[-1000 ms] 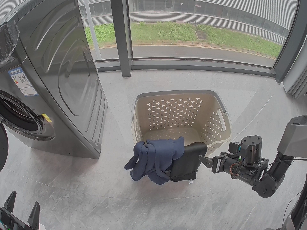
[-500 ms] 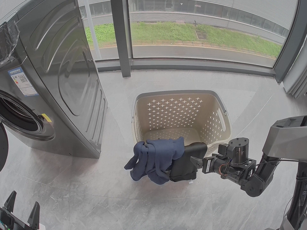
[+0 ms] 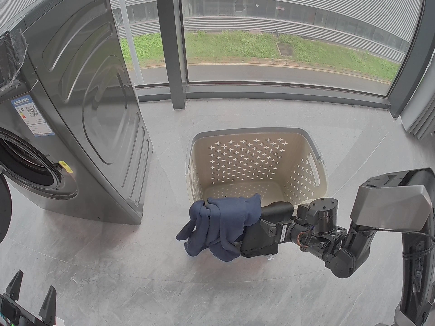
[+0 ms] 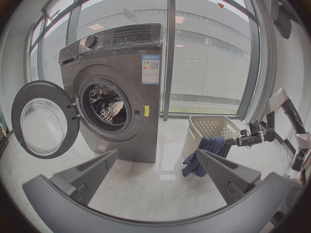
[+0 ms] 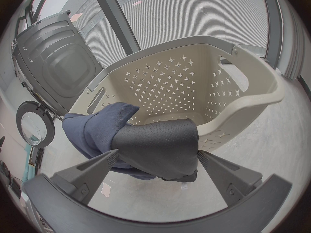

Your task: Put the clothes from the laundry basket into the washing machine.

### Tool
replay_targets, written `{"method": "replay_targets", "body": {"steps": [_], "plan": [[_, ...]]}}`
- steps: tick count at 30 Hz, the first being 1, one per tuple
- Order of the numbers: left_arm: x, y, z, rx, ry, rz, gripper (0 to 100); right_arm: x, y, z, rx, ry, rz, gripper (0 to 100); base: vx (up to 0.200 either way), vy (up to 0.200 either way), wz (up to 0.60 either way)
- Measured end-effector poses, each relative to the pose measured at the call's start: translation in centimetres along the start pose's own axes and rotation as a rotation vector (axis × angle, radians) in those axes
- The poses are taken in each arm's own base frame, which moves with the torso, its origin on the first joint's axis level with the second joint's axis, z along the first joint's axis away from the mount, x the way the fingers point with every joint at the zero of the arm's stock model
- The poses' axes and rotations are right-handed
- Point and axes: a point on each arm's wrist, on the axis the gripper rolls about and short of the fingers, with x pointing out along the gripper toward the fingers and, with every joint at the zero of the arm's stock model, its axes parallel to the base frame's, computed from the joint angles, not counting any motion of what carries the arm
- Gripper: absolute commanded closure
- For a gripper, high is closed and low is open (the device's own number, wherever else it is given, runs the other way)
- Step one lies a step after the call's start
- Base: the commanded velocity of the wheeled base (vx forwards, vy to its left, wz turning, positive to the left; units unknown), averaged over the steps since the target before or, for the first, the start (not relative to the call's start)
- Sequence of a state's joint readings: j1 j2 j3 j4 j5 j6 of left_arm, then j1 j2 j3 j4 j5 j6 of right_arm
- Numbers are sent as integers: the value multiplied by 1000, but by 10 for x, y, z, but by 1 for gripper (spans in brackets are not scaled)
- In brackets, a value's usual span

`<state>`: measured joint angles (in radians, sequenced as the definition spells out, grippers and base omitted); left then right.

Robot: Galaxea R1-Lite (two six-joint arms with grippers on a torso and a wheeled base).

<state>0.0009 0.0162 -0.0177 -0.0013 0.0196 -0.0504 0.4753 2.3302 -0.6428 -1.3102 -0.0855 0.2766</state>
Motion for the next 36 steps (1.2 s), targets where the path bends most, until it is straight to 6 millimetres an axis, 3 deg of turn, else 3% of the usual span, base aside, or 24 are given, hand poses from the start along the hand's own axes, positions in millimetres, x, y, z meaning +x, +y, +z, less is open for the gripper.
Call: {"method": "replay_targets", "body": {"steps": [15,16,28,36], "plan": [[0,0,0,-3,0,3,0,22,0,-7,5,-53,14,0,0,0,0],[0,0,0,-3,0,2,0,22,0,-6,5,-59,16,100,0,0,0],[0,0,0,-3,0,3,0,20,4,-8,48,-79,25,100,0,0,0],[0,0,0,-3,1,3,0,3,4,-8,54,-76,28,100,0,0,0]]}}
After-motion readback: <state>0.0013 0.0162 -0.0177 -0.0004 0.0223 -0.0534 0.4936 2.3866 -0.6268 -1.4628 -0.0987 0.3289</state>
